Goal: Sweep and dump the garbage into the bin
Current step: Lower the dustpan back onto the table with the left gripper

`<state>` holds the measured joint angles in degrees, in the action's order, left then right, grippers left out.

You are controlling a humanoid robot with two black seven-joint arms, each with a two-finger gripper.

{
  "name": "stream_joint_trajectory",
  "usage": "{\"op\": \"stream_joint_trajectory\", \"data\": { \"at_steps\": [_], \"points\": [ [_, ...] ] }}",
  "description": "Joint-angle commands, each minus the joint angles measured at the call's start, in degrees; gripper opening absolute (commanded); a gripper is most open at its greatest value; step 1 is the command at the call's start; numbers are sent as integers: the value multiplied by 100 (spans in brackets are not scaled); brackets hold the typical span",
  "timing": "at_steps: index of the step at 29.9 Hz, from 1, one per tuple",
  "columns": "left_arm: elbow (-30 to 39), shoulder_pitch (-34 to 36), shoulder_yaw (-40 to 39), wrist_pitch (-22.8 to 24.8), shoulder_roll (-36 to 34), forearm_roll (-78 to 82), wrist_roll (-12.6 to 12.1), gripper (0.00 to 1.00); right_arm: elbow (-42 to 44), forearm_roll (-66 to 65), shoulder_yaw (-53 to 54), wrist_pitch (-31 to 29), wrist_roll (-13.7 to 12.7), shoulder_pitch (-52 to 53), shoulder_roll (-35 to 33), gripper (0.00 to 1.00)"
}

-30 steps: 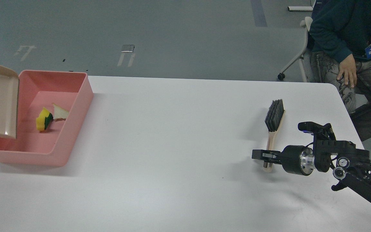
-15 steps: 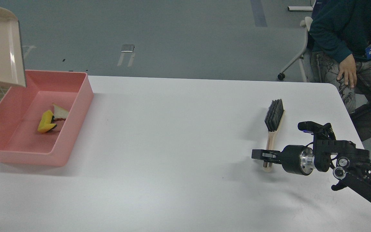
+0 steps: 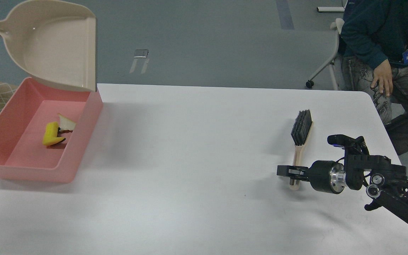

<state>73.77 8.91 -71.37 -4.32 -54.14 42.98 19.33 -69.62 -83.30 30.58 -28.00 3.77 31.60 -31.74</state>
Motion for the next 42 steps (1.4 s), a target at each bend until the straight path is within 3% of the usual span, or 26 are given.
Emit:
{"op": "stream_joint_trajectory", "data": {
  "at_steps": [1, 12, 19, 32, 38, 42],
  "points": [
    [173, 15, 105, -16, 447, 70, -184, 0, 1, -2, 0, 0, -7, -5, 1, 0],
    [217, 559, 1748, -1008, 1528, 158, -193, 0, 10, -2, -9, 0, -8, -22, -25, 0],
    [121, 682, 2135, -1273, 2284, 789, -184, 0, 27, -2, -17, 0, -8, -48, -25, 0],
    [-442, 630, 2505, -1563, 2936, 1529, -70, 0, 45, -20, -193, 0, -8, -40, -34, 0],
    [-442, 639, 2514, -1572, 2927, 1529, -70, 0, 62, -20, -193, 0, -42, 30, -34, 23],
    [-442, 630, 2514, -1572, 2927, 1529, -70, 0, 45, -11, -184, 0, -104, 39, -25, 32]
  ]
}}
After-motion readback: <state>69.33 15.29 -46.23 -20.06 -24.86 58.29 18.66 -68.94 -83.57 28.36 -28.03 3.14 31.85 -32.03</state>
